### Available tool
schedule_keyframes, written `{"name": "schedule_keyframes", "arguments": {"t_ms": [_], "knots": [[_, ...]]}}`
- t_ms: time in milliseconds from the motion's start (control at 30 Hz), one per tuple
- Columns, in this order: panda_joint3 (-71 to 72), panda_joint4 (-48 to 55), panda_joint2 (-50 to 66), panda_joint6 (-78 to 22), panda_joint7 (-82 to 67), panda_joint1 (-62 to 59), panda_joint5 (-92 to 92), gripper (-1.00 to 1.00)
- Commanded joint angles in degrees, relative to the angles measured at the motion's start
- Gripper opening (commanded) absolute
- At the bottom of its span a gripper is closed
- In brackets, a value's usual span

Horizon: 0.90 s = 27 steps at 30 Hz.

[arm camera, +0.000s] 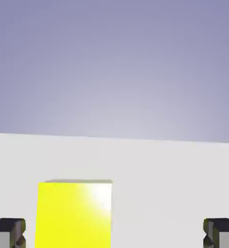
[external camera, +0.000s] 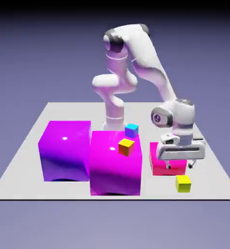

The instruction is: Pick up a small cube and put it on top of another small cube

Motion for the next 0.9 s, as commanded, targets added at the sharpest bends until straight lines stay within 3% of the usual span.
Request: {"name": "schedule_keyframes", "arguments": {"t_ms": [0, 167, 200, 400, 867], "knots": [[0.0, 0.0, 0.0, 0.0, 0.0, 0.0, 0.0, 0.00], [-6.9, 4.0, 9.8, 6.1, 4.9, 5.3, -6.4, 0.00], [-6.9, 4.0, 9.8, 6.1, 4.9, 5.3, -6.4, -1.00], [0.0, -0.3, -0.5, -0.1, -0.6, 0.1, 0.5, -1.00], [0.4, -17.8, -29.6, -7.7, -35.3, 6.3, 26.0, -1.00]]}}
